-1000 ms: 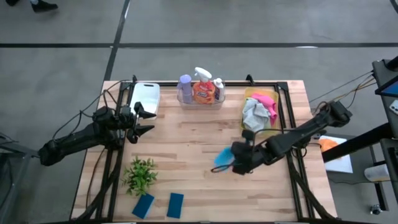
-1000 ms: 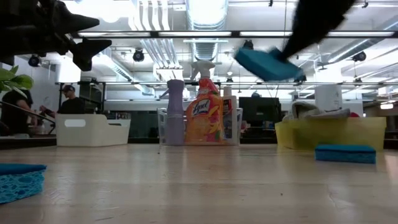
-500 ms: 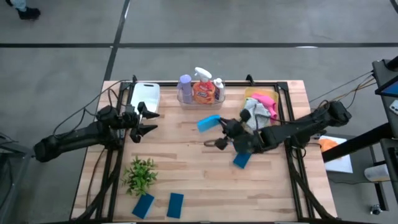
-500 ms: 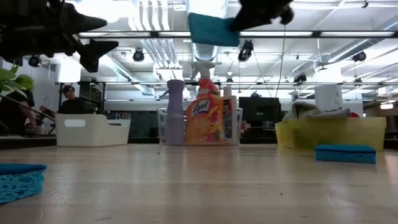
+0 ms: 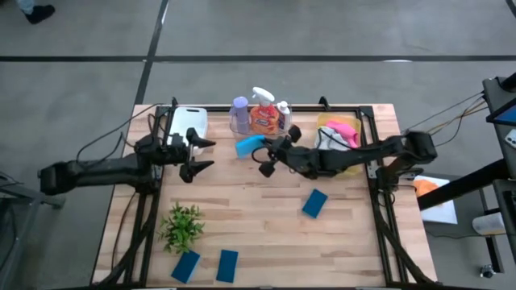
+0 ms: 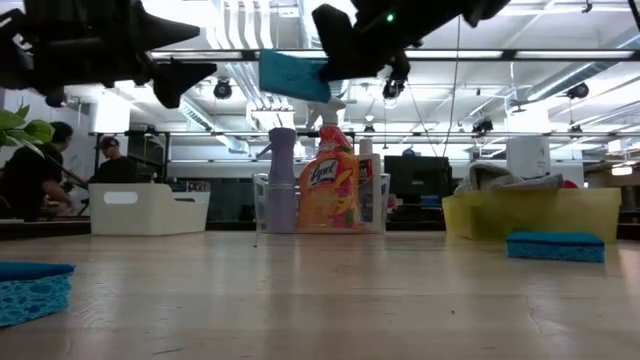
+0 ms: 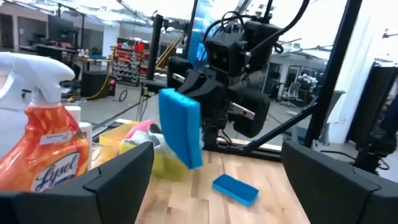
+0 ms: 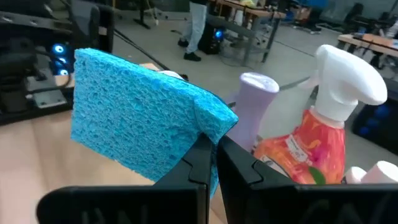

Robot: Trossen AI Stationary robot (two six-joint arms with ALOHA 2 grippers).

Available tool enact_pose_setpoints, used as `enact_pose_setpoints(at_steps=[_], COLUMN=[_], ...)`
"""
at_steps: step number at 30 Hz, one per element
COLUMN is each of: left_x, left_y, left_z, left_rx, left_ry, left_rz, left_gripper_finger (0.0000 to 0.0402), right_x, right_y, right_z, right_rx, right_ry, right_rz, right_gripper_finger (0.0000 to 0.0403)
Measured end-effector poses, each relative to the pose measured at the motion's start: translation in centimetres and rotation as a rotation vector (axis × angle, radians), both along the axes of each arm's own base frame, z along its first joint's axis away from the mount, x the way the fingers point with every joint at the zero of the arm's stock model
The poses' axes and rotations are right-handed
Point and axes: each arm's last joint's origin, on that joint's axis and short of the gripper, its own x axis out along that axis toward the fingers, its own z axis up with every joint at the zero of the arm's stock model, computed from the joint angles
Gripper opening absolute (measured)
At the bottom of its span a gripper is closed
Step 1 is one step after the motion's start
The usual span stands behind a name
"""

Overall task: Pick & Place Kitchen Items
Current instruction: Put the blue sponge into the white bin

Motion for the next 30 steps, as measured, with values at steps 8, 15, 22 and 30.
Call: enact_pose_setpoints(at_steps=[8, 15, 22, 30], left_x=[2.2, 4.2, 6.0, 6.9], left_y=[0.8, 1.4, 1.6, 2.1], left_z=[1.0, 1.3, 1.8, 1.5], left_rx=[0.001, -0.013, -0.020, -0.037], left_ry=[0.058, 0.106, 0.120, 0.151], left_rz=[0.019, 0.025, 0.014, 0.109], left_gripper_finger=[0.0362, 0.0362, 0.0362, 0.0329], right_x=[1.4, 2.5, 3.1, 3.2], right_y=[-0.3, -0.5, -0.7, -0.6], right_z=[-0.2, 0.5, 1.4, 1.5], right_rx=[-0.023, -0.046, -0.069, -0.060], right_ry=[0.018, 0.012, 0.003, -0.008], right_rz=[-0.001, -0.001, -0.004, 0.039], right_gripper_finger=[0.0018, 0.0018, 0.0018, 0.0018])
